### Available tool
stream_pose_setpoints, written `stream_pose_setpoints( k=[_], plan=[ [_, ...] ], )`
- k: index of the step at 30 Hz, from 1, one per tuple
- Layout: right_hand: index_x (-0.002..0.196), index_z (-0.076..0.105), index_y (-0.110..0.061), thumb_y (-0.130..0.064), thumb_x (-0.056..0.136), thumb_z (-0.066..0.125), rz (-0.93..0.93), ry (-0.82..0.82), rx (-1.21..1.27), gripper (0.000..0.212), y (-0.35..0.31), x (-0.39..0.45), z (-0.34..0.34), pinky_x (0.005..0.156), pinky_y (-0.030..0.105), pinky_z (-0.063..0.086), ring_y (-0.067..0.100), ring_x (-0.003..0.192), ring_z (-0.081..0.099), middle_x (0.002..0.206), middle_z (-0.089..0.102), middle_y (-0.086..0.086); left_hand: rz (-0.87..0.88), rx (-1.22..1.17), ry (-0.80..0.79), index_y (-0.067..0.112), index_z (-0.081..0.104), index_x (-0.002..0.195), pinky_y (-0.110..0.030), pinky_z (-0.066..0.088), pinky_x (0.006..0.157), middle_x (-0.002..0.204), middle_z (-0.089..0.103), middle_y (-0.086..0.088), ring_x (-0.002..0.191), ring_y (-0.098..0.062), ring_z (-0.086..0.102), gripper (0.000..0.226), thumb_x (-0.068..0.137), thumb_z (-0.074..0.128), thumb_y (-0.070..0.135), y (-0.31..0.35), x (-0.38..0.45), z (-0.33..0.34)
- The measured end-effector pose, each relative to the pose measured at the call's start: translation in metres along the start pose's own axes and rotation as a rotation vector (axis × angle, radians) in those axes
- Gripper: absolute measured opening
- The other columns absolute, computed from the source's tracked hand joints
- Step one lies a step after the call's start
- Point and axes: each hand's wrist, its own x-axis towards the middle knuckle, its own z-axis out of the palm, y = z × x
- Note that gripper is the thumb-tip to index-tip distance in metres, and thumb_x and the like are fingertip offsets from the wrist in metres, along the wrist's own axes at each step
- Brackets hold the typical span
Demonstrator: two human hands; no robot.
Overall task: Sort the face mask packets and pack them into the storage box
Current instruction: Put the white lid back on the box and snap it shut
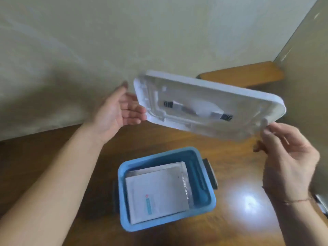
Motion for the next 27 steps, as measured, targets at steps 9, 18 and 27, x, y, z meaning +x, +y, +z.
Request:
stream_pose_setpoints(
  k=[9,18,27],
  plan=[
    [0.081,0.071,-0.013,-0.006,0.083,0.072,0.224,-0.278,-0.252,0.007,-0.003,-0.08,0.029,0.06,0.006,0.049,-0.004,0.063,0.064,0.075,0.074,-0.016,-0.006,0.533,0.224,0.046,0.056,0.11,-0.015,0.048,0.07,0.09,0.067,0.034,0.088,0.017,0.061,0.032,0.084,0.073,0.035,-0.071,-0.151,-0.075],
    [0.089,0.076,-0.025,-0.026,0.079,0.078,0.119,-0.344,-0.891,0.01,0.039,-0.107,0.003,0.067,0.01,0.044,0.012,0.08,0.068,0.083,0.074,-0.007,0.094,0.813,0.442,0.021,0.066,0.112,-0.027,0.054,0.07,0.085,0.058,0.012,0.079,-0.005,0.059,0.021,0.099,0.051,0.027,-0.182,-0.166,-0.046],
    [0.076,0.071,-0.02,-0.029,0.081,0.074,-0.025,-0.34,-0.892,0.011,0.064,-0.1,0.006,0.065,0.01,0.037,0.022,0.074,0.058,0.076,0.063,-0.005,-0.016,0.771,0.608,0.027,0.057,0.134,-0.042,0.041,0.105,0.14,0.039,0.005,0.128,-0.014,0.036,0.04,0.097,0.051,0.041,-0.202,-0.141,-0.037]
  ],
)
